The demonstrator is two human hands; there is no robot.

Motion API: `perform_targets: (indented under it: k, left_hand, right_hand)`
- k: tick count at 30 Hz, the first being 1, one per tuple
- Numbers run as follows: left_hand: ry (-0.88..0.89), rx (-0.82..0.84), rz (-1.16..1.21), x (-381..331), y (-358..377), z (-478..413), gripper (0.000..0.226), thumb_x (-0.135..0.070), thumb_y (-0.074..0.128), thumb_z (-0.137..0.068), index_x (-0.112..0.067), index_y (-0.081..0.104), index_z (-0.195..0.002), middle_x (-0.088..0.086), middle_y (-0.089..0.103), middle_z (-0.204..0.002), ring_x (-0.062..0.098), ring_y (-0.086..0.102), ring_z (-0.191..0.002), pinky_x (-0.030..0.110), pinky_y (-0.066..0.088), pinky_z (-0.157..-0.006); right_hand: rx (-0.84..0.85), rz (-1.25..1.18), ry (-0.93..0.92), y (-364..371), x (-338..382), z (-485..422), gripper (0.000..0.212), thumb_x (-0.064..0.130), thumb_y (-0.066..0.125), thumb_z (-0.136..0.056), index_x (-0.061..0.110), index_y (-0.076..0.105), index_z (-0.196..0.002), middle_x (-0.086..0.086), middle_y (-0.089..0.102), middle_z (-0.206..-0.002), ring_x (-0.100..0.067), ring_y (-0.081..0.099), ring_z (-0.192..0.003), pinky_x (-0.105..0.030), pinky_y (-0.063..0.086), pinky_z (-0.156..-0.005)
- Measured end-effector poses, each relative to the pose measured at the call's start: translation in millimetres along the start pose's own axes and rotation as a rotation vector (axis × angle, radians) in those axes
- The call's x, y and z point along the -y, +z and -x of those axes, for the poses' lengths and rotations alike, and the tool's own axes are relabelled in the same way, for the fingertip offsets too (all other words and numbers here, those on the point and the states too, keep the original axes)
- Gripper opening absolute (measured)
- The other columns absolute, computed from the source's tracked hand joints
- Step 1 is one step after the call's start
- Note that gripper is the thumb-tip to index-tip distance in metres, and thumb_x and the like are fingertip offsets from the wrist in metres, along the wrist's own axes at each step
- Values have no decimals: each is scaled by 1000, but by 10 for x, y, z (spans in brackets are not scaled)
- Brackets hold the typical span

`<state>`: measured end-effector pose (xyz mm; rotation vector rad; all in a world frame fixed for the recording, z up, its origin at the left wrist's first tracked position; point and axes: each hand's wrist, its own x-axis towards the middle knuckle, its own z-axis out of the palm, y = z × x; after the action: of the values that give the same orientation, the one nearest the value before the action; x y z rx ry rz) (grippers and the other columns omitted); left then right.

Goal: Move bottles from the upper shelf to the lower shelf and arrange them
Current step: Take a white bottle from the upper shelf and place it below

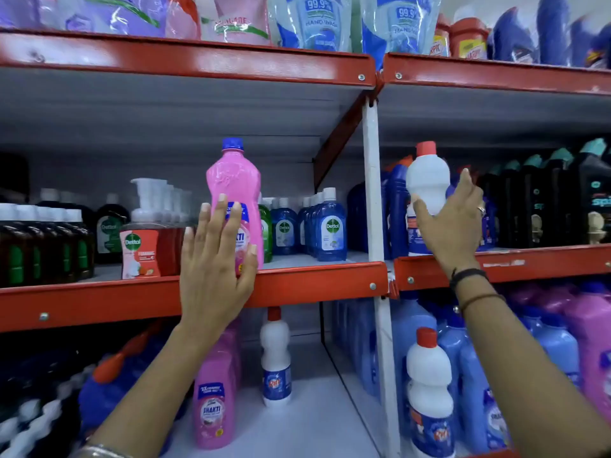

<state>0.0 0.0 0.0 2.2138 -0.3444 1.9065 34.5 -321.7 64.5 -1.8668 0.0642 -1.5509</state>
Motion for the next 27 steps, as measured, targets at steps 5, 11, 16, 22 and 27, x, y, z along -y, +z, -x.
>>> perform_targets:
  k: [5, 11, 16, 22, 27]
  left_hand:
    - [51, 11, -169, 70, 98, 66, 59, -36, 36, -92, -20, 30, -149, 5, 25, -159, 24, 22, -147, 52, 26, -114]
    - [43, 10, -224, 104, 108, 90, 57, -37, 36, -93, -21, 33, -148, 6, 26, -158, 25, 23, -146, 53, 25, -114]
    - [48, 42, -232, 166, 44, 125, 58, -41, 33, -94, -26, 29, -149, 4, 24, -159, 25, 22, -147, 55, 23, -114]
    - [38, 62, -189, 207, -11, 170, 58, -46, 31, -95, -25, 30, -149, 3, 24, -159, 26, 21, -147, 54, 23, -114]
    - [46, 79, -216, 302, -63, 233, 56, -49, 30, -96, -26, 35, -147, 1, 25, -159, 27, 21, -147, 55, 22, -113]
  right_hand:
    - [202, -41, 153, 44, -86, -234, 81, 48, 66, -75, 3, 34, -134, -21, 54, -130, -40, 52, -116, -43, 43, -83]
    - [202, -63, 226, 29, -2, -331, 72, 49, 70, -68, 5, 45, -120, -16, 58, -120, -36, 55, -108, -36, 35, -71]
    - [11, -202, 247, -208, 67, -149, 72, 44, 75, -66, 6, 46, -120, -14, 60, -124, -36, 56, -112, -37, 39, -81]
    - [-197, -530, 188, -484, 201, 174, 71, 40, 80, -62, 11, 48, -118, 17, 57, -97, -16, 60, -96, -22, 40, -83]
    - [-129, -764, 110, -611, 337, 568, 62, 43, 81, -55, 29, 49, -106, 18, 62, -103, 0, 62, -93, -27, 51, -88]
